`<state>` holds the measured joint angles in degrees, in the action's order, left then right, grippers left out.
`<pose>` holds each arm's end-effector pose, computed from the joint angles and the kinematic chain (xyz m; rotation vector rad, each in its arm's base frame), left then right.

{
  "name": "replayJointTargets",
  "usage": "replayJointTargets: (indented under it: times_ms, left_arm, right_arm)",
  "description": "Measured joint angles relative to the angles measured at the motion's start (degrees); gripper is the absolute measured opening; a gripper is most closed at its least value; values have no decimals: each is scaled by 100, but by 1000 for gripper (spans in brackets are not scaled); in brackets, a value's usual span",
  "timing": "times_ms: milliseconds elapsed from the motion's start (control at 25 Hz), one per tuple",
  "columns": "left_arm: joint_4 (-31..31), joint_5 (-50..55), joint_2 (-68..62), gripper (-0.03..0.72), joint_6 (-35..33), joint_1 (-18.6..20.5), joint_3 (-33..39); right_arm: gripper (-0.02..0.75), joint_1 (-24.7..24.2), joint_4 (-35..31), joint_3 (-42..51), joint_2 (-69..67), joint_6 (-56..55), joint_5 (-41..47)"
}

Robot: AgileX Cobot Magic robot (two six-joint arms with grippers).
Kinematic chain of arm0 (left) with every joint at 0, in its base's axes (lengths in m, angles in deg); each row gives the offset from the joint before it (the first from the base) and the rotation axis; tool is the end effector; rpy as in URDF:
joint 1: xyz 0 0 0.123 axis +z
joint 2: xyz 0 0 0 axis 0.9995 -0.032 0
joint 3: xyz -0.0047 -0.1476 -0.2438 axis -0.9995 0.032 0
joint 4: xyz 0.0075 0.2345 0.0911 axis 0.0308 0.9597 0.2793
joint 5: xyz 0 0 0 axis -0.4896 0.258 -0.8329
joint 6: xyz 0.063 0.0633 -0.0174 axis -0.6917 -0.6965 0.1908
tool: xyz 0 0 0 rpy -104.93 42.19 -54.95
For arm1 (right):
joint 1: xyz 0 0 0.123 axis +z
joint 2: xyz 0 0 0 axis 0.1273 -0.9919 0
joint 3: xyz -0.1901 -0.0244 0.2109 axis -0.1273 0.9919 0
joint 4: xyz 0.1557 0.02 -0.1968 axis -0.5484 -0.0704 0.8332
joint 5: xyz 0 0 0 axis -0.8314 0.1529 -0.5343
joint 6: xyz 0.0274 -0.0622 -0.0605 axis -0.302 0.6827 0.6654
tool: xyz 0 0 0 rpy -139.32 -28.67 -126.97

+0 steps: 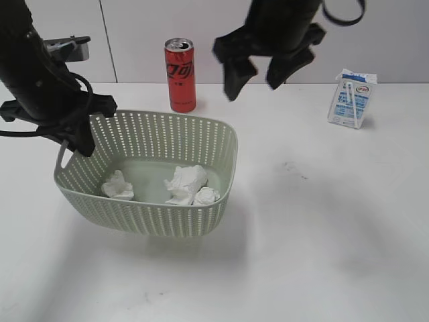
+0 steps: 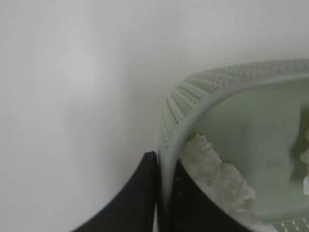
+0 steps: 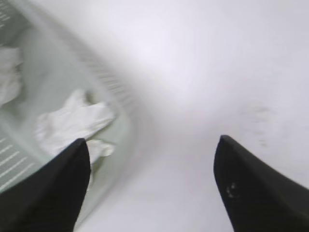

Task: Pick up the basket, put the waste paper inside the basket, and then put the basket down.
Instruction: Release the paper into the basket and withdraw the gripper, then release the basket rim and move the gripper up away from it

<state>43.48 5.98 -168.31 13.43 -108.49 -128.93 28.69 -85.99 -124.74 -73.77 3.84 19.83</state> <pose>0.3224 -0.1427 0.2266 0.2631 2.9732 -0.4310 0.3362 0.2640 0.2784 -0.8189 2.7759 0.3924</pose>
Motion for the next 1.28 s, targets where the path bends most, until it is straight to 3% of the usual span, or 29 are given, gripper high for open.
replayJointTargets:
  times_ms: [200,480,880,960,1080,1280]
  left_arm:
    - [-186,-31,0,0,0,-6,0]
    - [-297,-50,-312,0,462,-369,-394]
    - [-135,-197,-1534,11,1224,-809,-1729]
    - [-152,-213,-1739,50,1236,-828,-1898]
    - [-187,-227,-1970,167,1238,-828,-2002]
    - [-218,-220,-2092,491,1200,-828,-2028]
  right_arm:
    - [595,-1030,671,-348,0,-80,130]
    - [595,-2068,728,-352,5,-192,197]
    - [596,-2446,1153,631,1076,-217,197]
    - [624,-2446,1160,932,1370,-217,197]
    - [672,-2446,1200,1391,1740,-217,197]
    - [683,-2447,1324,2269,2339,-217,205]
